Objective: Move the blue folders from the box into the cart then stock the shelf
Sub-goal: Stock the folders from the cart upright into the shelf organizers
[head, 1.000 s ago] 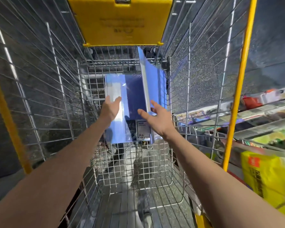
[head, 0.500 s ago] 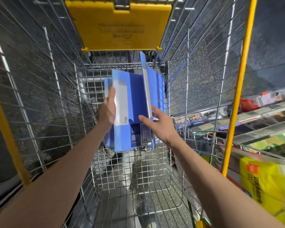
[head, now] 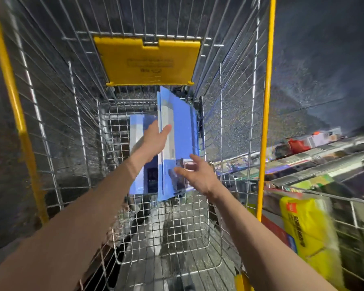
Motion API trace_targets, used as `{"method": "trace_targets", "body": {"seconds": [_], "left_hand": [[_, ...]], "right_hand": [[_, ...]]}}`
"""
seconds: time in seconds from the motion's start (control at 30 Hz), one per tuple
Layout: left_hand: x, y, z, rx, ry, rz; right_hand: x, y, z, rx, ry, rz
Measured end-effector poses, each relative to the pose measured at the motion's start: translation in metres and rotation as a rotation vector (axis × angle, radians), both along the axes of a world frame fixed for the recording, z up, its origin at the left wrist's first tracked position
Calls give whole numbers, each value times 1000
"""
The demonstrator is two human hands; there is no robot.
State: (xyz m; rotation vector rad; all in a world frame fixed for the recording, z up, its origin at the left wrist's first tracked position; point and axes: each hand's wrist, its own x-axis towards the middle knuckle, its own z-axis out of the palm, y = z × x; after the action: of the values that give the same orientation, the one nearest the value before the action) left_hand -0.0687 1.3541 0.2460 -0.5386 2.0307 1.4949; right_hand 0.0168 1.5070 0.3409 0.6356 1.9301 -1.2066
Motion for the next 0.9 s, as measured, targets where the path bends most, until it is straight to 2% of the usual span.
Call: {"method": "trace_targets", "body": {"seconds": [0.13, 0.2, 0.27, 0.4, 0.57, 0.73, 0.9], "left_hand": [[4, -12, 54, -18, 114, -26], [6, -25, 110, -52, 236, -9], [3, -31, 127, -33, 302, -28], [2, -46, 211, -86, 479, 13], [26, -55, 324, -40, 624, 35], [61, -58, 408, 12, 712, -36], [85, -61, 464, 136, 754, 10]], "right_hand": [[-10, 7, 43, 29, 93, -95], [-15, 3, 85, 24, 184, -136], [-26, -3, 93, 11, 211, -171], [-37, -27, 159, -73, 371, -159], [-34, -48, 260, -159, 532, -179], [-23, -55, 348, -265, 526, -204], [-2, -59, 406, -391, 565, -169]]}}
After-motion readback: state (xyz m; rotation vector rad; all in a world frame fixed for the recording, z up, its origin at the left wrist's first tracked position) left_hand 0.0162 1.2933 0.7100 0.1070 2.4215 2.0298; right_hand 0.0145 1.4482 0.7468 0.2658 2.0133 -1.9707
